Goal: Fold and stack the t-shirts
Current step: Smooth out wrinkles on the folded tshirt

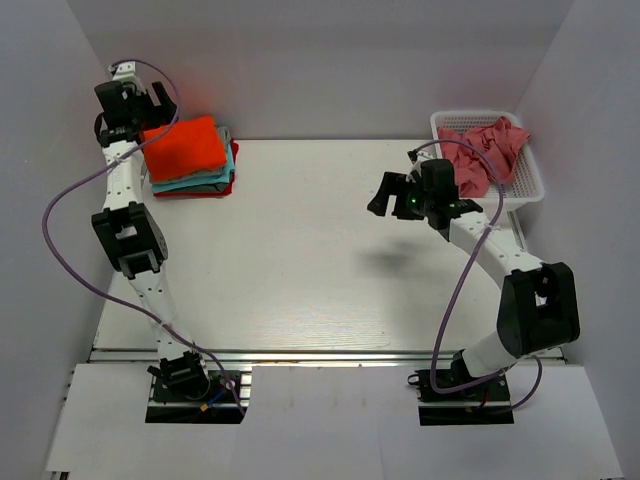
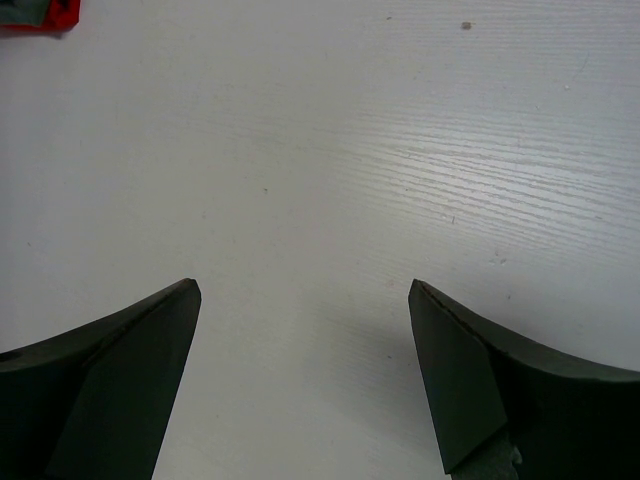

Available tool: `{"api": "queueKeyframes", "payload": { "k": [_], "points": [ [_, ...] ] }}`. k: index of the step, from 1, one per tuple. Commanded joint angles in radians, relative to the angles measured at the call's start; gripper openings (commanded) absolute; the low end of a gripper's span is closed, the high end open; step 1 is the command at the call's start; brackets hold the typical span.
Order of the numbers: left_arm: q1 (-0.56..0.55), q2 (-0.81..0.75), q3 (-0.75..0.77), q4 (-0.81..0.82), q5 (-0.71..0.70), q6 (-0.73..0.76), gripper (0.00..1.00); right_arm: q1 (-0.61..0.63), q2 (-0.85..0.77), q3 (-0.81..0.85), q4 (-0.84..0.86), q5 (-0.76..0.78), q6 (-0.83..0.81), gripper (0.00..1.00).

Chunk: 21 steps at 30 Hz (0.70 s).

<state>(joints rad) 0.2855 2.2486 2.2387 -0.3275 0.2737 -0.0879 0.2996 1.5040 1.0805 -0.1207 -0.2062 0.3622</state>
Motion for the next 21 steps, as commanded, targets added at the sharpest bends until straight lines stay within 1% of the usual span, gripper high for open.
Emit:
{"api": "queueKeyframes", "payload": {
  "k": [1,2,6,9,11,14,16,17,20,21],
  "points": [
    [0.021,0.084,0.056,0.022,0.208,-0.038,1.0,0.001,0.027,0.018,0.015,-0.018,-0.025,0.9],
    [0.033,0.113,0.056,0.063,0.208,-0.038,1.0,0.003,0.032,0.021,0.013,-0.015,-0.029,0.9],
    [0.043,0.175,0.056,0.143,0.203,-0.029,1.0,-0.001,0.051,0.05,-0.006,0.004,-0.048,0.9],
    [0.043,0.218,0.076,0.165,0.168,-0.042,1.0,-0.004,0.093,0.104,-0.042,0.013,-0.051,0.9],
    [0.043,0.259,0.076,0.191,0.168,-0.068,1.0,-0.002,0.124,0.137,-0.056,0.018,-0.057,0.9],
    [0.043,0.316,0.113,0.202,0.182,-0.069,1.0,-0.001,0.16,0.166,-0.065,0.008,-0.049,0.9],
    [0.043,0.325,0.113,0.235,0.182,-0.09,1.0,-0.002,0.179,0.173,-0.066,-0.016,-0.048,0.9],
    [0.043,0.335,0.113,0.248,0.22,-0.102,1.0,-0.001,0.18,0.179,-0.065,-0.018,-0.048,0.9],
    [0.043,0.335,0.113,0.274,0.258,-0.116,1.0,0.001,0.185,0.182,-0.057,-0.033,-0.043,0.9],
    [0.043,0.307,0.113,0.286,0.259,-0.116,1.0,0.001,0.174,0.182,-0.054,-0.035,-0.046,0.9]
  ]
}}
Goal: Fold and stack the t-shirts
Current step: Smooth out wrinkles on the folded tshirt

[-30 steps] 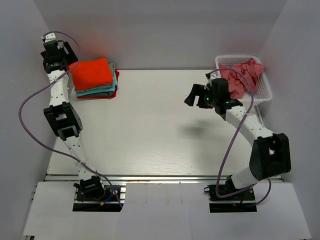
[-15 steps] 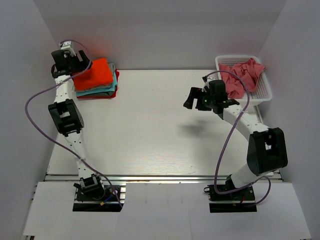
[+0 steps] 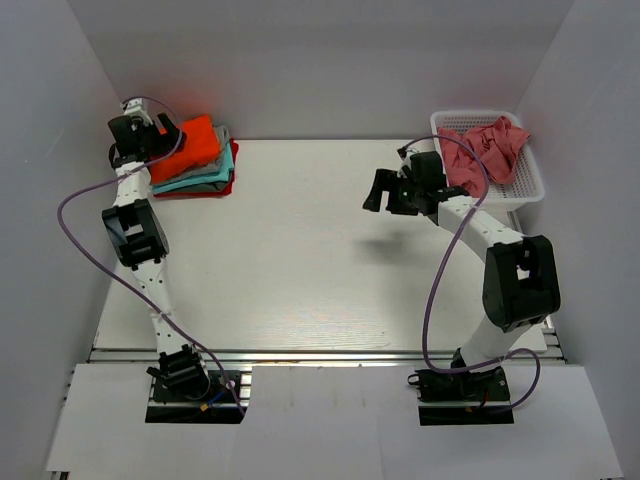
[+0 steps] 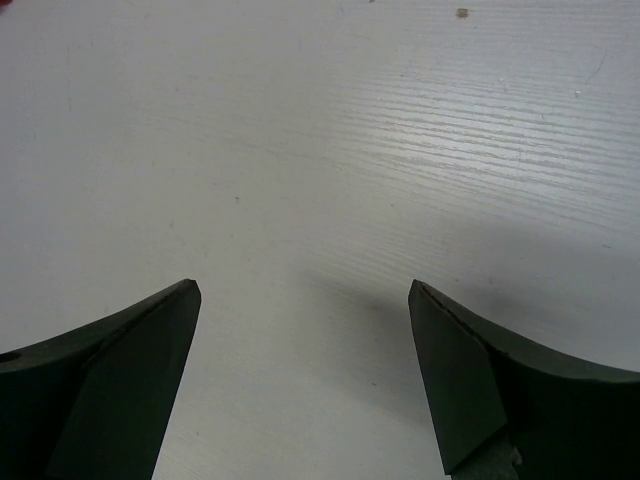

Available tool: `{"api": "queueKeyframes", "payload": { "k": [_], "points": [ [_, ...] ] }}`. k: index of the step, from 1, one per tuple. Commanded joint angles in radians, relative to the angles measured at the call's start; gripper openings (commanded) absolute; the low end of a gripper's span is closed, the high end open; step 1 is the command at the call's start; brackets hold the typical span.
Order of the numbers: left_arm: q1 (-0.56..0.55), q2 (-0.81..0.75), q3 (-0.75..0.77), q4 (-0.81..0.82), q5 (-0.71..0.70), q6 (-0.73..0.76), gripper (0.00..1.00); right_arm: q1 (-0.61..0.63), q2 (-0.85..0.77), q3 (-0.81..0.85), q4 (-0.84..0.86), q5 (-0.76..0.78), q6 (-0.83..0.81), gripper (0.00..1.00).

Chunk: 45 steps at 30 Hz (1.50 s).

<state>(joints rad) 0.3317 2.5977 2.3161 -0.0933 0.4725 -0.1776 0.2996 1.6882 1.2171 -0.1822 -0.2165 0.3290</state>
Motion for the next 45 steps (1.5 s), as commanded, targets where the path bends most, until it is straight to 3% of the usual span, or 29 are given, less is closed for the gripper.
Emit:
{"api": "queueKeyframes", "payload": {
  "k": [1,10,17,20,26,32,36,45],
  "points": [
    [-0.016,-0.057,0.035,0.052,0.026,-0.017,1.0,0.003,-0.012,0.044,0.009,-0.027,-0.021,0.9],
    [-0.059,-0.277,0.032,0.008,-0.113,-0.028,1.0,0.003,-0.05,-0.004,0.072,-0.055,-0.025,0.9],
    [-0.199,-0.479,-0.047,-0.155,-0.222,0.089,1.0,-0.001,-0.191,-0.171,0.2,-0.003,0.011,0.9],
    [-0.261,-0.657,-0.261,-0.137,-0.285,0.076,1.0,0.002,-0.251,-0.263,0.269,0.008,0.018,0.9],
    [-0.482,-1.023,-0.93,-0.002,-0.389,-0.022,1.0,-0.002,-0.328,-0.393,0.336,0.072,0.033,0.9],
    [-0.733,-1.235,-1.343,0.038,-0.461,-0.118,1.0,-0.002,-0.442,-0.546,0.388,0.1,0.028,0.9],
    [-0.833,-1.298,-1.458,0.009,-0.528,-0.129,1.0,-0.004,-0.533,-0.639,0.426,0.152,0.034,0.9],
    [-0.913,-1.377,-1.499,-0.005,-0.634,-0.12,1.0,-0.002,-0.562,-0.697,0.469,0.112,0.028,0.9]
  ]
}}
